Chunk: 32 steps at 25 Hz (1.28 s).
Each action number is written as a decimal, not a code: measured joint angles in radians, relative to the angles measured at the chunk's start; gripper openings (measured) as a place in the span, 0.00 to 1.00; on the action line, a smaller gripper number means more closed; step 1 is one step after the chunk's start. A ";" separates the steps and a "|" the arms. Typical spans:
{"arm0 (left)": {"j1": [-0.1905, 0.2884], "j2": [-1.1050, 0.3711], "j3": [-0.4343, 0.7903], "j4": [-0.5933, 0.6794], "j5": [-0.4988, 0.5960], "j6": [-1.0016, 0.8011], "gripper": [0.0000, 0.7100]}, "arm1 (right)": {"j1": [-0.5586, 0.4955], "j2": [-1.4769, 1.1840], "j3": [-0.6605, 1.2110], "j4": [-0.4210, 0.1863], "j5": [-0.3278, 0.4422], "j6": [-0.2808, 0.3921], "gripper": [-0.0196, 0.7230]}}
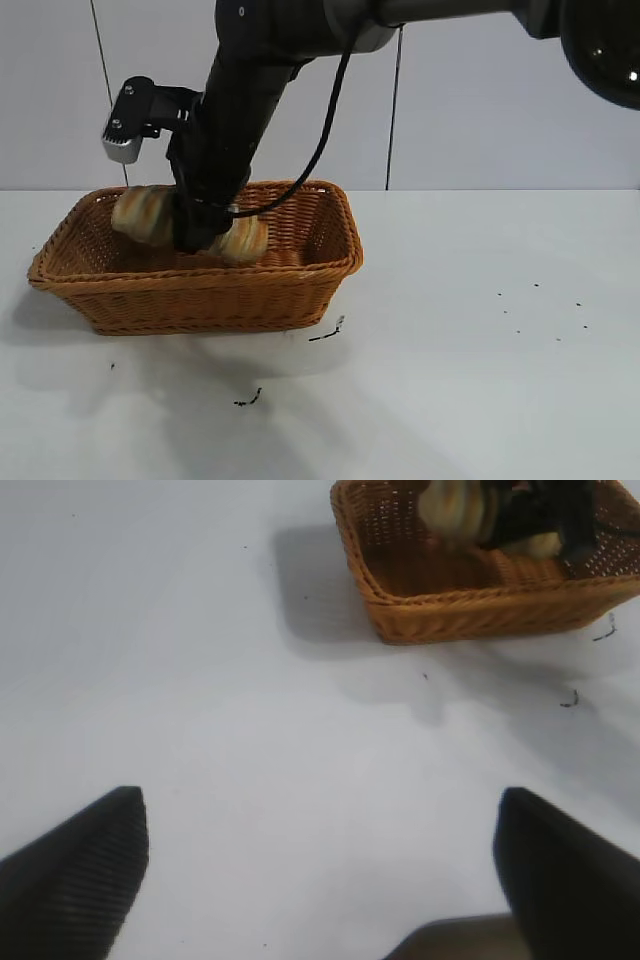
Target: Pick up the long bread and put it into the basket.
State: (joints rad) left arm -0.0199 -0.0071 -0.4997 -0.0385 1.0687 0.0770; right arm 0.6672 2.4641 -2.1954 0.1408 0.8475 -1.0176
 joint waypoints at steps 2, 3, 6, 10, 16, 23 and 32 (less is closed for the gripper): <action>0.000 0.000 0.000 0.000 0.000 0.000 0.97 | 0.000 -0.012 0.000 0.000 0.003 0.024 0.95; 0.000 0.000 0.000 0.000 0.000 0.000 0.97 | 0.000 -0.021 0.000 0.000 0.004 0.039 0.95; 0.000 0.000 0.000 0.000 0.000 0.000 0.97 | 0.000 -0.059 0.000 0.000 0.008 0.140 0.95; 0.000 0.000 0.000 0.000 0.000 0.000 0.97 | 0.000 -0.120 0.000 -0.012 0.010 0.494 0.95; 0.000 0.000 0.000 0.000 0.000 0.000 0.97 | -0.032 -0.171 -0.003 -0.065 0.028 0.805 0.95; 0.000 0.000 0.000 0.000 0.000 0.000 0.97 | -0.201 -0.172 -0.003 -0.068 0.068 0.831 0.95; 0.000 0.000 0.000 0.000 0.000 0.000 0.97 | -0.538 -0.172 -0.003 -0.043 0.125 0.853 0.95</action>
State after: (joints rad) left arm -0.0199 -0.0071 -0.4997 -0.0385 1.0687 0.0770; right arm 0.1295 2.2920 -2.1981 0.0980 0.9728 -0.1643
